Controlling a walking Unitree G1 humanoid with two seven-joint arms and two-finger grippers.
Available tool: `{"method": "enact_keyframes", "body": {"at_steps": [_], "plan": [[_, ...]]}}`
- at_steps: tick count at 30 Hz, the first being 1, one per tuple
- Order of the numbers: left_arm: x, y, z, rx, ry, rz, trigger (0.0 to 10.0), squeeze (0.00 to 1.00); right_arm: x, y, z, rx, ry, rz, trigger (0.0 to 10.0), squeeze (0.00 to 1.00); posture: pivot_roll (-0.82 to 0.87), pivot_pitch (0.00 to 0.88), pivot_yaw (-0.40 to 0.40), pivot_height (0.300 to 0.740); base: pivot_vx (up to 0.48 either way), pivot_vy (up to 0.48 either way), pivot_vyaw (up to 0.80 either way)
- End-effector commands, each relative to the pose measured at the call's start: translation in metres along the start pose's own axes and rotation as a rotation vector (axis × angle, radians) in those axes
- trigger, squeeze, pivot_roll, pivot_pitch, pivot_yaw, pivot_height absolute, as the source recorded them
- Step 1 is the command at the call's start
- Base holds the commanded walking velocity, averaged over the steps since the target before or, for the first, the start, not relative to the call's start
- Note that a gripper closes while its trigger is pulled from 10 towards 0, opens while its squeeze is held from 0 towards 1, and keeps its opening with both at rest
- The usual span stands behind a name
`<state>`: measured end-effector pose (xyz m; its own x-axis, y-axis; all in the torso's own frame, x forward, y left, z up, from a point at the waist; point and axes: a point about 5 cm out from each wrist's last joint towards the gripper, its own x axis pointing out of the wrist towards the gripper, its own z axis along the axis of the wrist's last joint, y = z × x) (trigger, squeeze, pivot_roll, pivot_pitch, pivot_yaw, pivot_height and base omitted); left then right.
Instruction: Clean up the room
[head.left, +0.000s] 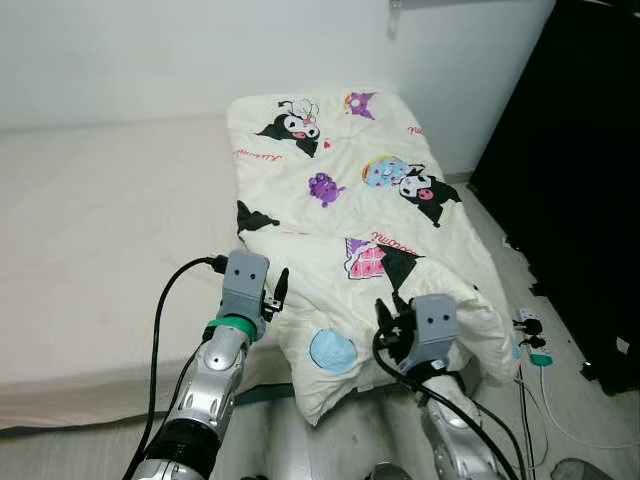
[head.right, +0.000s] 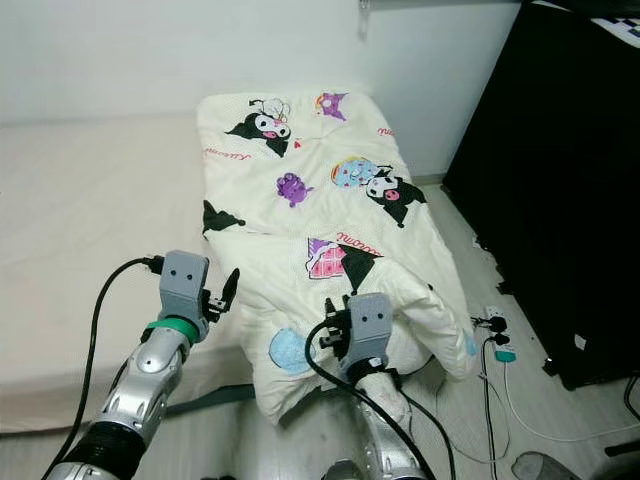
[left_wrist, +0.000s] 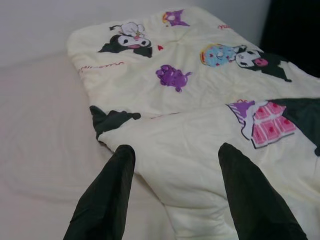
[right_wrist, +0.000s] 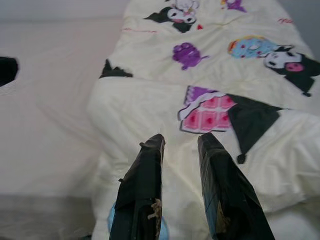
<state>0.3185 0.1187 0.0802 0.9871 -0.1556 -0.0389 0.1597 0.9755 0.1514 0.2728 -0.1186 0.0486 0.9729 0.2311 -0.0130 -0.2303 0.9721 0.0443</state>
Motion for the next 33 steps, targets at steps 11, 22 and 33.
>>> {"method": "enact_keyframes", "body": {"at_steps": [11, 22, 33], "plan": [[-0.001, 0.003, -0.013, 0.014, 0.045, 0.016, 10.0, 0.0, 0.003, 0.003, -0.003, -0.005, -0.015, -0.009, 10.0, 0.0, -0.14, 0.025, 0.094, 0.74, 0.0, 0.0, 0.0], [-0.024, 0.07, -0.053, -0.005, 0.242, 0.115, 10.0, 0.0, -0.009, -0.038, 0.002, -0.11, -0.053, -0.133, 10.0, 0.0, -0.09, 0.031, 0.028, 0.74, 0.0, 0.0, 0.0], [-0.026, 0.047, -0.048, -0.029, 0.143, 0.105, 10.0, 0.0, 0.01, -0.036, 0.018, -0.17, -0.073, -0.006, 10.0, 0.0, -0.06, 0.02, -0.091, 0.74, 0.0, 0.0, 0.0]]}}
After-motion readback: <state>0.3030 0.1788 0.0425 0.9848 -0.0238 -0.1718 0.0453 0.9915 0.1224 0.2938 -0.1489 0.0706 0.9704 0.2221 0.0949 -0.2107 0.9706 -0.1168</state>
